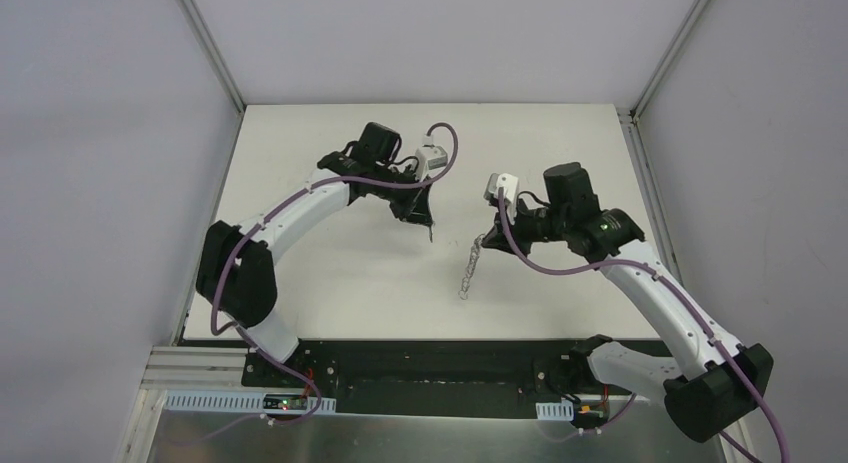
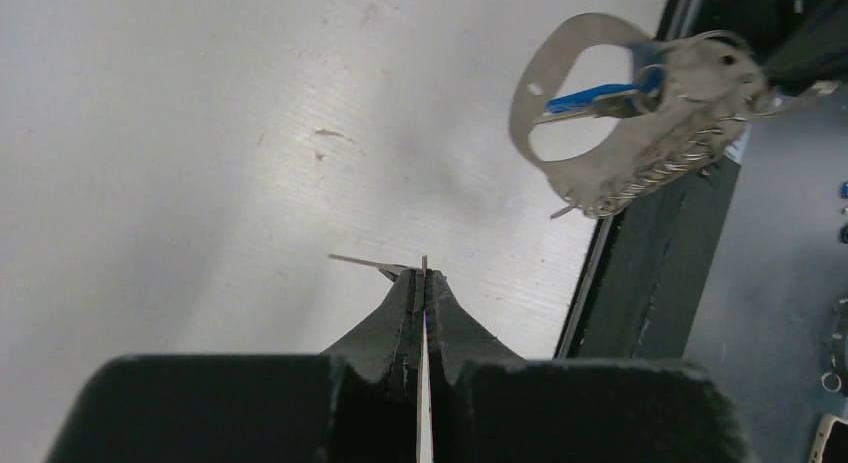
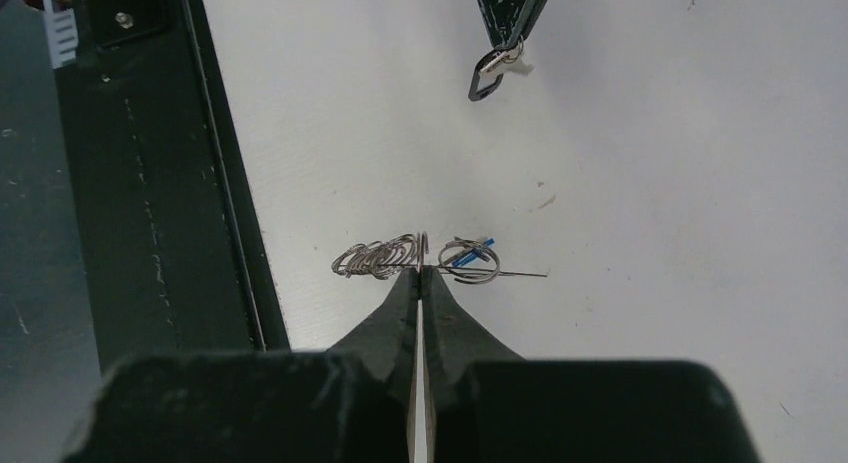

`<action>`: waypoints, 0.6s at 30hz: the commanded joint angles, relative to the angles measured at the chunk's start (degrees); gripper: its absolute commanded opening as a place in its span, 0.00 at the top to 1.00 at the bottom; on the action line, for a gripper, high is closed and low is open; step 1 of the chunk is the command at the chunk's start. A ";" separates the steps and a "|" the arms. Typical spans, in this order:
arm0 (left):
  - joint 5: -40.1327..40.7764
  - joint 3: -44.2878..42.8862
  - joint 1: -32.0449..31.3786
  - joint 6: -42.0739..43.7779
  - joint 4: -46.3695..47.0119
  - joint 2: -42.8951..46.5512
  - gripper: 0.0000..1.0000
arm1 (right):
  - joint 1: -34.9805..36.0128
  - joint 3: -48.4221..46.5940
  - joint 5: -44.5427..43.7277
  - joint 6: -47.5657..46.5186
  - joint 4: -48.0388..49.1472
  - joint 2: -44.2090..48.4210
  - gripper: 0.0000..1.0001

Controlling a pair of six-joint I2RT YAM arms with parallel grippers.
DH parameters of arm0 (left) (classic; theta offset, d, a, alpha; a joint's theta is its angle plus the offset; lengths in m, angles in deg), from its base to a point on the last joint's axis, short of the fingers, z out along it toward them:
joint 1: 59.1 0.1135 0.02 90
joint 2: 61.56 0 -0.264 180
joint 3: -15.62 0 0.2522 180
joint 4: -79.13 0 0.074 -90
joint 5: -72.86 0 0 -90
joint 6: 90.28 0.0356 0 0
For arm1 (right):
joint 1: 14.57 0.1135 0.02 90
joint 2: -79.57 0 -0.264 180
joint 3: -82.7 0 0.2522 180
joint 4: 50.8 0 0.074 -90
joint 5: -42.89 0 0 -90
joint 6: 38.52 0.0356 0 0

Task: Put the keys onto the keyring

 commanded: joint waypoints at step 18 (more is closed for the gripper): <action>-20.29 3.94 -0.77 2.50 8.19 17.17 1.00 | -0.70 -12.08 23.90 14.19 5.86 -13.43 1.00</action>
